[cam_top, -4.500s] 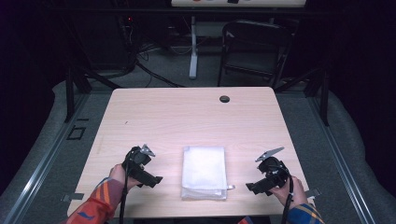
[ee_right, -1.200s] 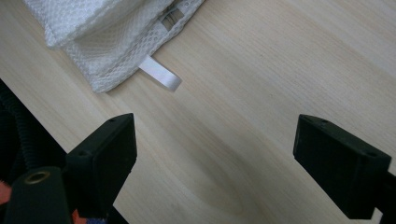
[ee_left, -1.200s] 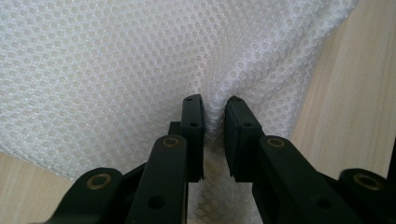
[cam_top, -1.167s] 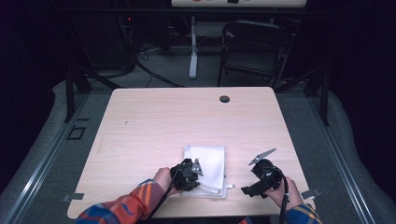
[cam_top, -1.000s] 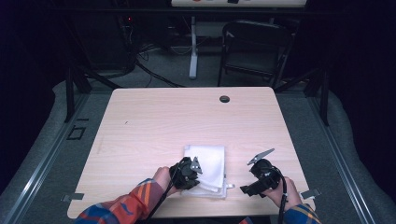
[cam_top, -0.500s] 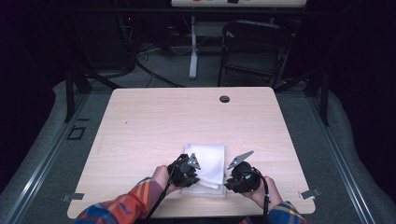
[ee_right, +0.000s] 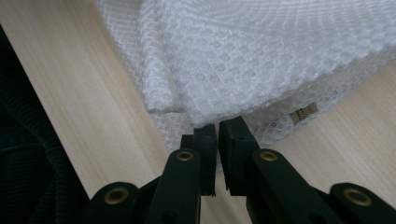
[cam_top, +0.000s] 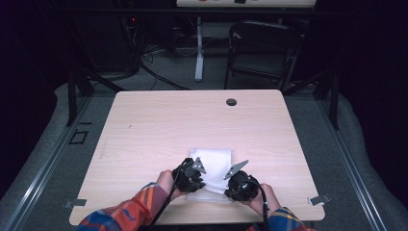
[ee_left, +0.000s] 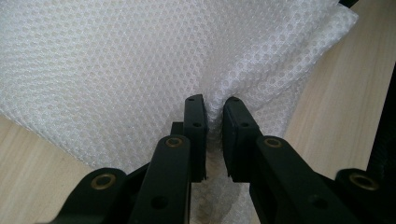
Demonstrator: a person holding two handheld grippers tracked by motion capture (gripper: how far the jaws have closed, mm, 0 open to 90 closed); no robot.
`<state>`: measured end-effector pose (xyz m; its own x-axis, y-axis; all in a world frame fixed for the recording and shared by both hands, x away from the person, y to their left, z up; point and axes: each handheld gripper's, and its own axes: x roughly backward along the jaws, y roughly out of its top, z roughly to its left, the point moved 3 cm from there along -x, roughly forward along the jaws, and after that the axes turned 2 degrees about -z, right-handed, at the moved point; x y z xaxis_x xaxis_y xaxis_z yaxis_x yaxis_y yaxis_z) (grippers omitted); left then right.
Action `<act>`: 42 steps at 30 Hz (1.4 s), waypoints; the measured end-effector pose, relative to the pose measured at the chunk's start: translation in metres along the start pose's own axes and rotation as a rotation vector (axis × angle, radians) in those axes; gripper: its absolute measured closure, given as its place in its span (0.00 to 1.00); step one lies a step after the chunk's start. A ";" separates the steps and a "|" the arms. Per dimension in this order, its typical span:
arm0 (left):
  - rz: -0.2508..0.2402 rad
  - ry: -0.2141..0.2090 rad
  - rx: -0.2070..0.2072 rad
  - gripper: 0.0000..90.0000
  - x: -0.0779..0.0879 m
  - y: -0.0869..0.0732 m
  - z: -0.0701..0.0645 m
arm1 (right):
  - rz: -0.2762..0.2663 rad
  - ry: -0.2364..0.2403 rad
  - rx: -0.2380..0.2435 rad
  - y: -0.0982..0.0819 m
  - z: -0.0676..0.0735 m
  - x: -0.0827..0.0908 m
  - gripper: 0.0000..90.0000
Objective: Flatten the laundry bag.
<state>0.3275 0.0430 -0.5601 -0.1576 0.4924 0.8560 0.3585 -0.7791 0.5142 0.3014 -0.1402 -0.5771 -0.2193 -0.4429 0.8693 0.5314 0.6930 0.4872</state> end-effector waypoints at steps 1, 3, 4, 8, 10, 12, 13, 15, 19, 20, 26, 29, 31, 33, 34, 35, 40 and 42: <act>-0.002 0.000 0.002 0.90 0.000 0.000 0.000 | -0.002 -0.001 0.001 -0.001 0.000 -0.003 0.97; -0.005 0.005 0.004 0.90 0.001 0.000 0.001 | -0.012 -0.003 0.006 -0.001 0.000 -0.004 0.98; -0.007 0.001 0.011 0.90 0.001 -0.001 0.002 | -0.016 -0.006 0.006 0.000 0.000 -0.005 0.98; -0.025 0.001 0.022 0.90 0.004 0.000 0.004 | -0.027 -0.013 0.017 0.000 0.001 -0.006 0.98; -0.030 0.002 0.022 0.90 0.005 0.000 0.005 | -0.028 -0.015 0.019 -0.001 0.001 -0.006 0.98; -0.030 0.002 0.022 0.90 0.006 0.001 0.005 | -0.029 -0.013 0.025 -0.001 0.001 -0.006 0.98; -0.031 -0.002 0.025 0.90 0.006 0.001 0.005 | -0.034 -0.013 0.020 -0.001 0.001 -0.006 0.98; -0.031 0.000 0.030 0.90 0.007 0.002 0.006 | -0.028 -0.013 0.027 -0.002 0.000 -0.005 0.98; -0.038 0.007 0.036 0.90 0.010 0.003 0.009 | -0.032 -0.004 0.032 -0.002 0.001 -0.005 0.98; -0.040 0.008 0.036 0.90 0.011 0.004 0.009 | -0.032 -0.005 0.033 -0.002 0.001 -0.005 0.98; -0.062 0.016 0.052 0.89 0.015 0.006 0.013 | -0.034 -0.001 0.037 -0.002 0.000 -0.005 0.98; -0.064 0.012 0.059 0.89 0.017 0.008 0.017 | -0.046 -0.004 0.029 -0.003 0.001 -0.006 0.98; -0.068 0.012 0.067 0.89 0.017 0.009 0.017 | -0.047 -0.004 0.029 -0.002 0.001 -0.006 0.98; -0.066 0.016 0.060 0.89 0.017 0.009 0.019 | -0.047 -0.004 0.029 -0.003 0.001 -0.006 0.98; -0.068 0.014 0.067 0.89 0.018 0.010 0.019 | -0.044 -0.007 0.035 -0.002 0.001 -0.006 0.98; -0.067 0.014 0.063 0.89 0.018 0.011 0.020 | -0.043 -0.008 0.036 -0.002 0.001 -0.006 0.98; -0.078 0.020 0.072 0.89 0.021 0.016 0.023 | -0.040 -0.012 0.045 -0.003 0.001 -0.005 0.98; -0.080 0.019 0.078 0.89 0.021 0.017 0.024 | -0.050 -0.009 0.035 -0.003 0.001 -0.006 0.98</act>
<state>0.3522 0.0494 -0.5343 -0.2059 0.5433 0.8139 0.4145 -0.7050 0.5755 0.3006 -0.1393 -0.5836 -0.2520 -0.4724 0.8446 0.4907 0.6898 0.5323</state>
